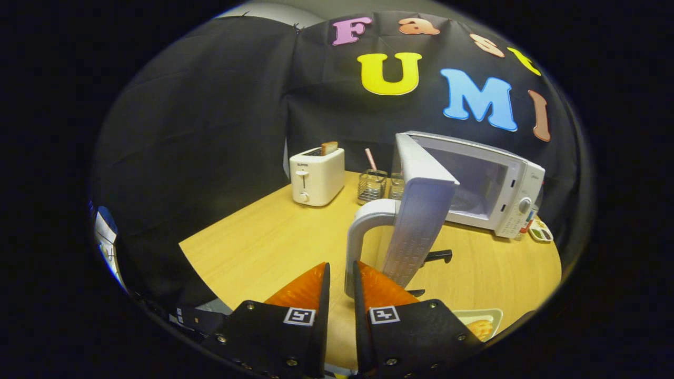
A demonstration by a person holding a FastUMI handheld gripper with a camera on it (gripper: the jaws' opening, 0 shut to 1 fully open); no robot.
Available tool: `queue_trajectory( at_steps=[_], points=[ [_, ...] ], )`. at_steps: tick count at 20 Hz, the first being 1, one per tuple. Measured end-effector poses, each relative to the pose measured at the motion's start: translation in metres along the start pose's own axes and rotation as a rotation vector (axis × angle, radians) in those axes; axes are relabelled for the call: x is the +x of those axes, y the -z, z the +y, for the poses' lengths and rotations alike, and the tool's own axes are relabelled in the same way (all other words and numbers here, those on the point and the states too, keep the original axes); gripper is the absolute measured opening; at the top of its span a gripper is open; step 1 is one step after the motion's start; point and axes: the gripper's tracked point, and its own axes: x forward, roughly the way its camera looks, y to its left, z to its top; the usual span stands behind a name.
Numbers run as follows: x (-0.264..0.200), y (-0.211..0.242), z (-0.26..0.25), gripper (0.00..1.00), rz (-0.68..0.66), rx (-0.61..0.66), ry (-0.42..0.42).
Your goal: Open the microwave, put the food inside, and close the microwave door.
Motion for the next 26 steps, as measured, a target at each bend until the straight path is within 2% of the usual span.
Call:
queue_trajectory(
  at_steps=[5,6,8,11,12,13,17,26],
  points=[
    [-0.023,-0.026,0.026,0.24,-0.074,0.002,-0.093],
    [-0.029,-0.028,0.032,0.28,-0.090,0.016,-0.122],
    [-0.047,-0.040,0.038,0.75,-0.122,0.020,-0.139],
    [-0.074,-0.058,0.031,0.80,-0.191,0.024,-0.130],
    [-0.081,-0.064,0.024,0.94,-0.209,0.029,-0.117],
    [-0.087,-0.068,0.015,0.97,-0.224,0.033,-0.102],
    [-0.105,-0.073,-0.026,0.96,-0.252,0.042,-0.018],
    [-0.113,-0.035,-0.125,0.97,-0.187,0.148,0.187]
  ],
)
